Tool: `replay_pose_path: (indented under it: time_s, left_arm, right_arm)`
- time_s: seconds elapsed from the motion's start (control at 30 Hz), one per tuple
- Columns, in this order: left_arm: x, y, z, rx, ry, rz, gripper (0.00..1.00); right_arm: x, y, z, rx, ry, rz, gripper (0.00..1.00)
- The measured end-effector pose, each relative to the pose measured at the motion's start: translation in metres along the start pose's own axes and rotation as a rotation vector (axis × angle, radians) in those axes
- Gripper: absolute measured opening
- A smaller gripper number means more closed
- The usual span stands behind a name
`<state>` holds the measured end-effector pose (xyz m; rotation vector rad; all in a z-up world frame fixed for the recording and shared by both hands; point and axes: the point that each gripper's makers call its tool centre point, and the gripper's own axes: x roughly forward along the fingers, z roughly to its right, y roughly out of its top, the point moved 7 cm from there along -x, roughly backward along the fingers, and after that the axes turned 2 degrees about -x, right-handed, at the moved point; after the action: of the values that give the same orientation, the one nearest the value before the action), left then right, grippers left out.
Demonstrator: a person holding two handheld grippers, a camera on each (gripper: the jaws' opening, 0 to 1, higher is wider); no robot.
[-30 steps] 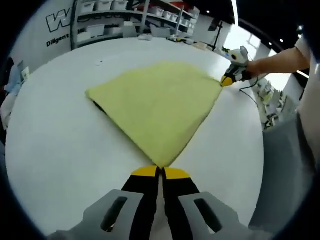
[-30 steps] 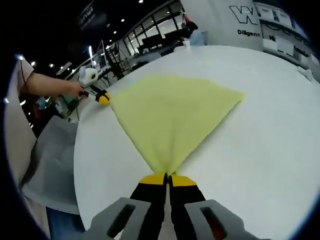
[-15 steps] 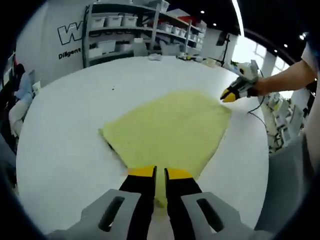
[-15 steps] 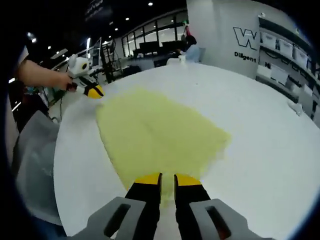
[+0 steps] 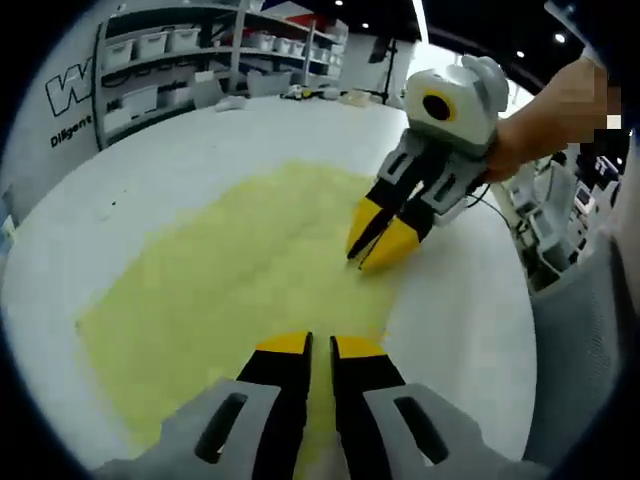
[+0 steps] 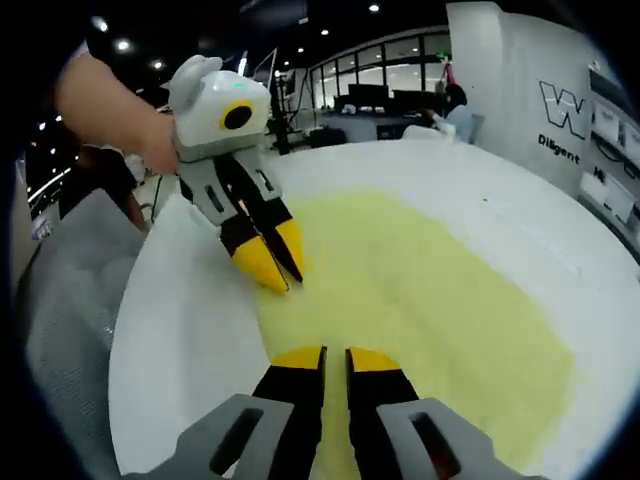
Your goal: Fold the garment on the visible template until the final outline fits inside the template.
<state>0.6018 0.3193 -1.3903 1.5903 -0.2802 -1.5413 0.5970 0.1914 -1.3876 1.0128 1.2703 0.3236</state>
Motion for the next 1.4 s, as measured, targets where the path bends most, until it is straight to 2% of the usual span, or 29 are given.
replay_pose_path:
  time_s: [0.07,0.13,0.23,0.37,0.43,0.67,0.83,1.0,1.03,1.17,1.23,1.33,1.4]
  left_arm:
    - [0.003,-0.005,0.004,0.020,-0.007,-0.016,0.00]
    - [0.001,-0.005,0.005,0.015,-0.008,0.003,0.00]
    - [-0.003,-0.009,0.005,0.026,-0.013,0.005,0.00]
    - [-0.009,-0.016,0.005,0.039,-0.009,0.003,0.00]
    - [-0.014,-0.021,0.002,0.029,-0.002,0.009,0.00]
    - [-0.034,-0.038,-0.003,0.020,0.012,-0.003,0.00]
    - [-0.048,-0.050,-0.011,-0.012,0.023,0.001,0.00]
    - [-0.058,-0.060,-0.013,-0.026,0.033,-0.015,0.01]
    - [-0.062,-0.064,-0.014,-0.019,0.045,-0.035,0.01]
    - [-0.070,-0.069,-0.018,-0.034,0.062,-0.038,0.00]
    - [-0.076,-0.069,-0.018,-0.040,0.060,-0.041,0.00]
    - [-0.078,-0.059,-0.017,-0.018,0.059,-0.002,0.00]
    - [-0.075,-0.053,-0.022,-0.008,0.082,0.010,0.01]
  right_arm:
    - [0.010,0.002,-0.008,-0.039,0.029,-0.015,0.00]
    - [0.016,-0.001,-0.012,-0.049,0.044,-0.031,0.00]
    - [0.016,-0.001,-0.012,-0.039,0.040,0.003,0.02]
    - [0.008,-0.007,-0.010,-0.095,0.022,0.003,0.00]
    - [0.001,-0.011,-0.008,-0.159,-0.001,-0.018,0.01]
    - [-0.025,-0.034,-0.003,-0.203,-0.068,-0.022,0.02]
    - [-0.041,-0.046,0.003,-0.176,-0.110,-0.018,0.00]
    - [-0.057,-0.058,0.011,-0.133,-0.142,-0.023,0.00]
    - [-0.060,-0.060,0.013,-0.124,-0.149,-0.023,0.00]
    - [-0.073,-0.068,0.019,-0.112,-0.174,-0.034,0.00]
    - [-0.080,-0.074,0.021,-0.093,-0.186,-0.050,0.00]
    - [-0.088,-0.081,0.022,-0.092,-0.194,-0.070,0.00]
    - [-0.089,-0.081,0.022,-0.086,-0.199,-0.082,0.00]
